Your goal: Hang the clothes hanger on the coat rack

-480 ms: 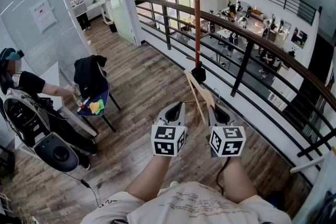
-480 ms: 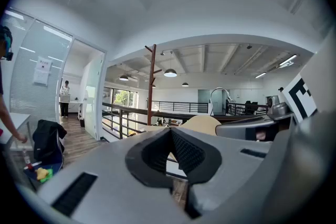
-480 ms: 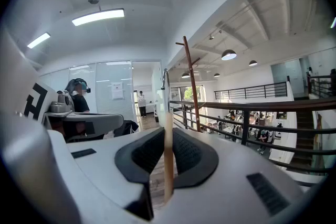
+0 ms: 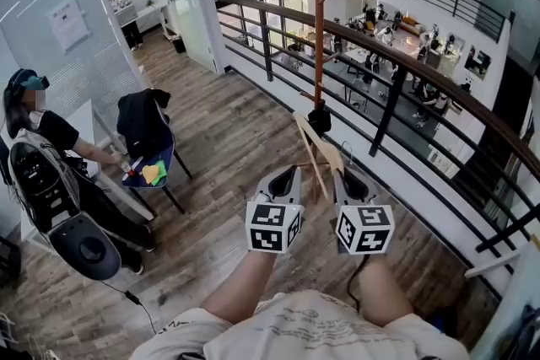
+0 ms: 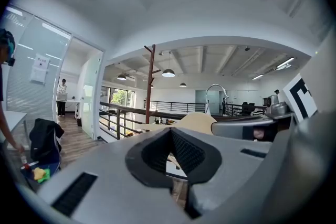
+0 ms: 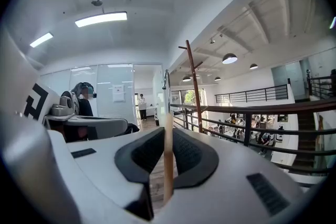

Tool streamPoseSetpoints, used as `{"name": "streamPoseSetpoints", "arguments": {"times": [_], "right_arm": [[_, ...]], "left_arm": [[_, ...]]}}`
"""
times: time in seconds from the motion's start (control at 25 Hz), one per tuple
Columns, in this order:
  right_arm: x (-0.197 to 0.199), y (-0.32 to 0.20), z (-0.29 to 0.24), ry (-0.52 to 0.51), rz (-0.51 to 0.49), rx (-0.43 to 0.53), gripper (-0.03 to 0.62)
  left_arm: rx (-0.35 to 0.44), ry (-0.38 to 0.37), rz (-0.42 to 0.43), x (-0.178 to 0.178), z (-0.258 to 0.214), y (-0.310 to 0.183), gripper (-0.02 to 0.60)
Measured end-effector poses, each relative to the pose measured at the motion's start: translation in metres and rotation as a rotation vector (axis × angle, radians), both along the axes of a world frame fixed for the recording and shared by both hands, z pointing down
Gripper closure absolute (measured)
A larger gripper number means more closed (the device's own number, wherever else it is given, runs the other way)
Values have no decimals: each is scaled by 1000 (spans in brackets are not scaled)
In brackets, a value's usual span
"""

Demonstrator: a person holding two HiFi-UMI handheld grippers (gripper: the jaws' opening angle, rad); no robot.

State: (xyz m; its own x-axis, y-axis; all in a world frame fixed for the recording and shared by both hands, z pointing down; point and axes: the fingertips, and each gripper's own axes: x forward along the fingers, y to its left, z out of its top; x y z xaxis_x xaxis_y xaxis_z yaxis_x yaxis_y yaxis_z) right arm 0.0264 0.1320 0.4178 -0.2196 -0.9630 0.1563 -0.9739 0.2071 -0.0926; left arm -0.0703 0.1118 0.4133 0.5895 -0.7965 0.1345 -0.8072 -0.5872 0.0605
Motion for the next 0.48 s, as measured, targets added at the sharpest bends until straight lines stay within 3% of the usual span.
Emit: {"name": "streamPoseSetpoints", "arguments": {"times": [0.48], "right_arm": [[-39, -2, 15, 24, 10, 0, 549]], "left_arm": [[-8, 4, 46, -32, 21, -7, 580]]}}
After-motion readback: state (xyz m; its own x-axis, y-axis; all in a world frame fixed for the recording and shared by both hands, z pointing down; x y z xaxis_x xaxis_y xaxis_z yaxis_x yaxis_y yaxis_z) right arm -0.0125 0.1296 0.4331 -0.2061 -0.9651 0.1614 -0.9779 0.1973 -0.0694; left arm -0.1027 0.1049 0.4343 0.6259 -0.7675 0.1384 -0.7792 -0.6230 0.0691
